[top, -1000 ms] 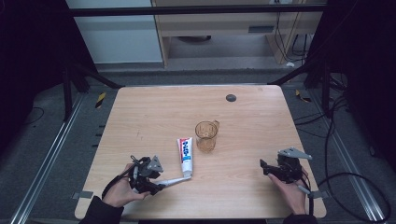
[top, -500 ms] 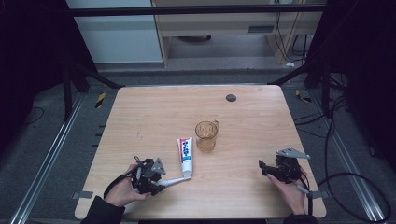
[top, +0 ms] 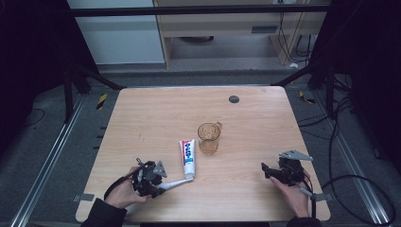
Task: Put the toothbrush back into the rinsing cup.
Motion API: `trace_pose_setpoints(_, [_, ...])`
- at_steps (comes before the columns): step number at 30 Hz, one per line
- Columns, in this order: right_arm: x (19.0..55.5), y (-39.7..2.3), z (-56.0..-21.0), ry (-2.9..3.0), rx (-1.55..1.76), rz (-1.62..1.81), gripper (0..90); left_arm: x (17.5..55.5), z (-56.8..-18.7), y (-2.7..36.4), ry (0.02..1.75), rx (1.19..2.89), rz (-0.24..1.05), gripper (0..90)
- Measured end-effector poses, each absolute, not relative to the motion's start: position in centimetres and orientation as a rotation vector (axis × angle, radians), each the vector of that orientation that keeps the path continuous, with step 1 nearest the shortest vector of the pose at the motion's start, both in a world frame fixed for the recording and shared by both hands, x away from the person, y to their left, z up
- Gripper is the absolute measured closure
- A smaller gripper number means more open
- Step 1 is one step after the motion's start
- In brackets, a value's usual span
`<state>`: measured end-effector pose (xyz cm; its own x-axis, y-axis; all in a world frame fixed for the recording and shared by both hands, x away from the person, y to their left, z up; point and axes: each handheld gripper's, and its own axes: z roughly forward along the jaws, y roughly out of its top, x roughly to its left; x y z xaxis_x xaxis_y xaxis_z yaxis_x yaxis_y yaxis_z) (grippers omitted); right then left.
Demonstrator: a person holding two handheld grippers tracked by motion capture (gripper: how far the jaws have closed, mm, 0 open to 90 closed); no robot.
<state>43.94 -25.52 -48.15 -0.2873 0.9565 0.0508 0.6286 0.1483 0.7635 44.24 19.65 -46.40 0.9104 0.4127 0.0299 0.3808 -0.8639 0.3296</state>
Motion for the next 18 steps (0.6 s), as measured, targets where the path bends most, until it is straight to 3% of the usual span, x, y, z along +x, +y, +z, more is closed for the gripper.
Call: trace_pose_setpoints(18, [43.99,-25.46,-48.2,1.994,1.514,0.961,24.0,44.67,-46.59,19.12,0.521,2.787,0.029,66.3])
